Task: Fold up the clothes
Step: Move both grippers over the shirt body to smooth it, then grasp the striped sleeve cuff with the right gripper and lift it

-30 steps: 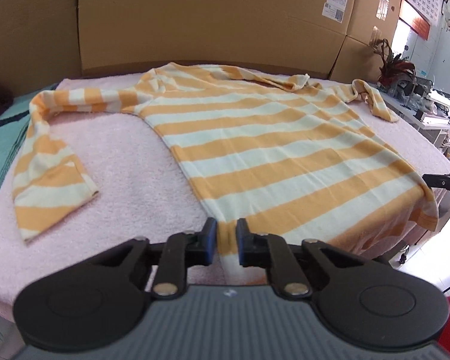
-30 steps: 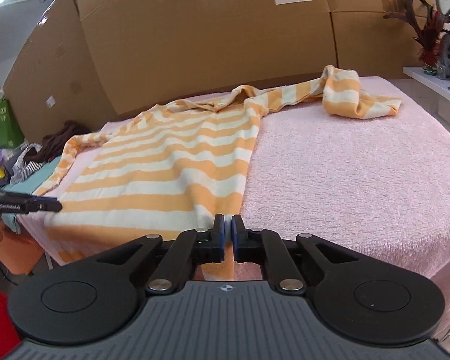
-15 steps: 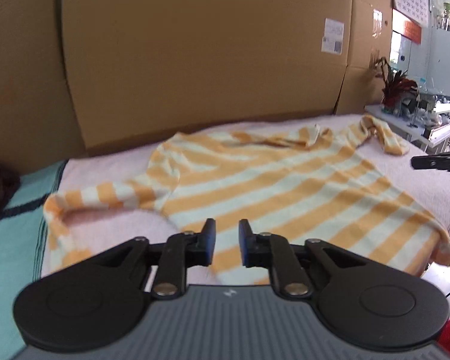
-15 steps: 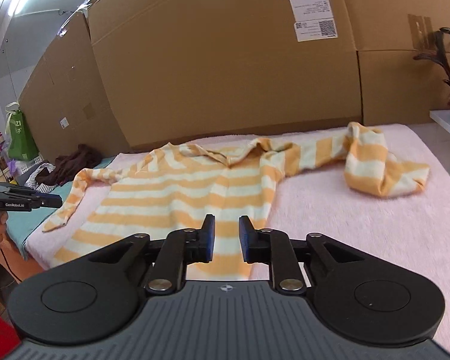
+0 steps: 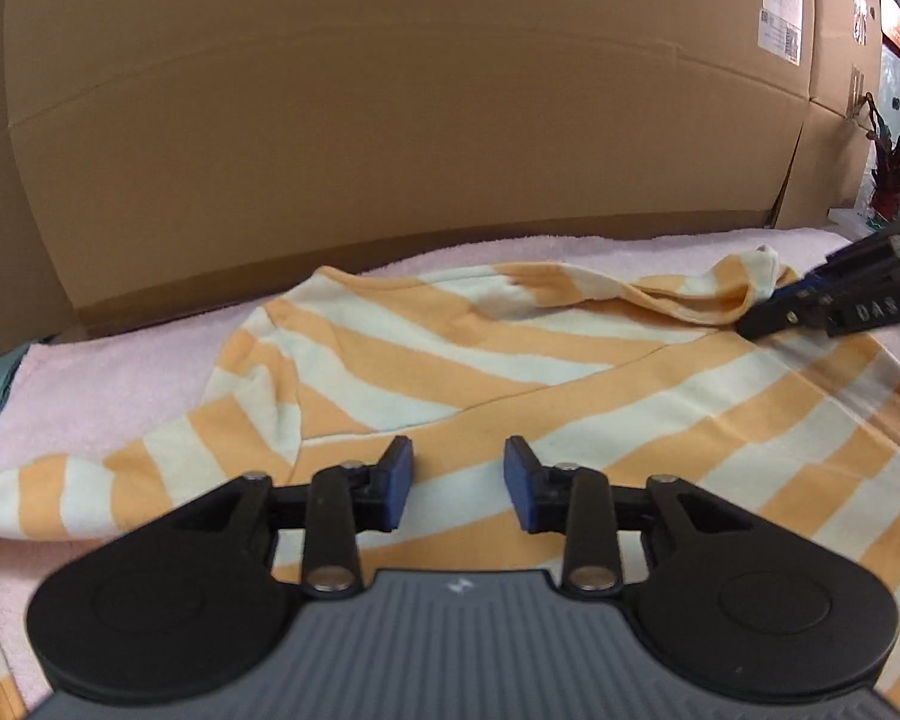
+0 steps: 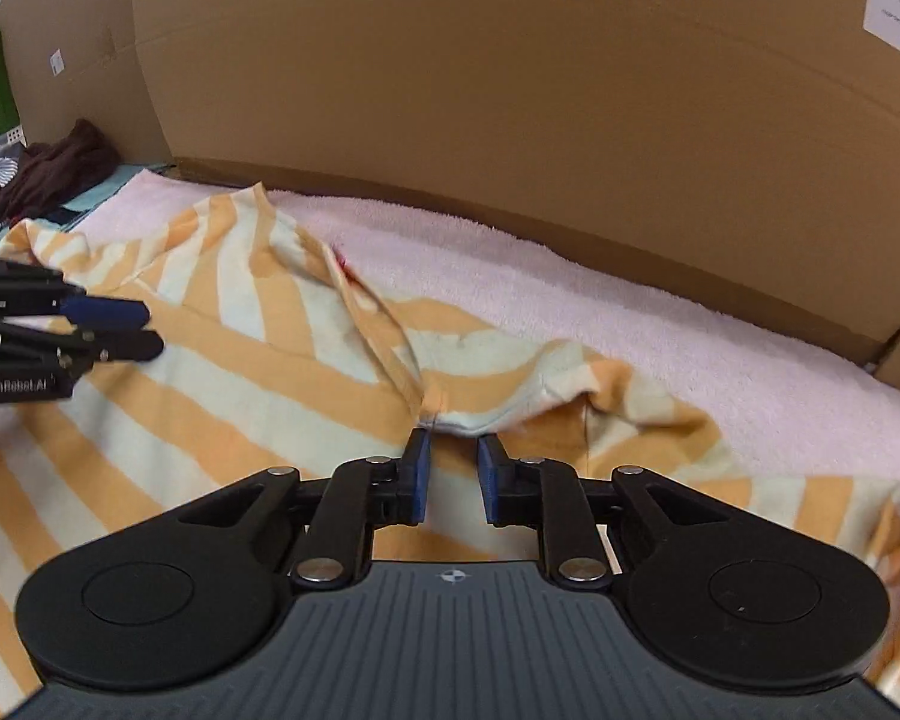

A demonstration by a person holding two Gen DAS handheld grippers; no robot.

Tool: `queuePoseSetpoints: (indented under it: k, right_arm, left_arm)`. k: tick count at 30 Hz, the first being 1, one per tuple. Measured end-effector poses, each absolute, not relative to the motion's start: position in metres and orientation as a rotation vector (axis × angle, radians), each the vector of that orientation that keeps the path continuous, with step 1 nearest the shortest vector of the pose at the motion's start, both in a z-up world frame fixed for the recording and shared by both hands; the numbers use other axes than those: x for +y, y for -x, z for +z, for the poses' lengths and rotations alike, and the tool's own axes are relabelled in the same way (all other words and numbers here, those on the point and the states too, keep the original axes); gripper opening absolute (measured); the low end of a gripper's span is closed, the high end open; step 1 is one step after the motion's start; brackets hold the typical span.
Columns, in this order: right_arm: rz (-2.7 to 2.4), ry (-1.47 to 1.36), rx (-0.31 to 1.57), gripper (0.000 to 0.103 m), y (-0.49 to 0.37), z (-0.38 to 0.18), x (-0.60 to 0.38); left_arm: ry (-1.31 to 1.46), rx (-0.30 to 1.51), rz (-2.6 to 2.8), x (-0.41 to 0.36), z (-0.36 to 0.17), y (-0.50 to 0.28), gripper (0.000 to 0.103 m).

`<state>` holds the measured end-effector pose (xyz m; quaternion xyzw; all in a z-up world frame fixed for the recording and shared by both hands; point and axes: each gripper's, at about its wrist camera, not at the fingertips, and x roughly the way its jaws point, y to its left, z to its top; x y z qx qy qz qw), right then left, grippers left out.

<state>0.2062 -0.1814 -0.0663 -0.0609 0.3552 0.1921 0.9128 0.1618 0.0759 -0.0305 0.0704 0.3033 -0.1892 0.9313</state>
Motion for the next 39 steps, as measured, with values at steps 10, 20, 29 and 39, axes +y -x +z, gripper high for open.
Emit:
queuePoseSetpoints:
  k: [10, 20, 29, 39]
  right_arm:
    - [0.068, -0.019, 0.630, 0.040, -0.306, -0.091, -0.218]
    - [0.210, -0.257, 0.549, 0.034, -0.228, -0.073, -0.247]
    - [0.220, -0.348, 0.602, 0.000, -0.215, -0.101, -0.254]
    - [-0.077, -0.574, 0.522, 0.000, -0.211, -0.110, -0.316]
  left_arm:
    - [0.061, 0.663, -0.508, 0.104, -0.032, -0.172, 0.100]
    - [0.117, 0.662, -0.532, 0.110, -0.031, -0.174, 0.101]
    - [0.085, 0.648, -0.433, 0.125, -0.031, -0.200, 0.098]
    - [-0.021, 0.667, -0.349, 0.120, -0.033, -0.249, 0.102]
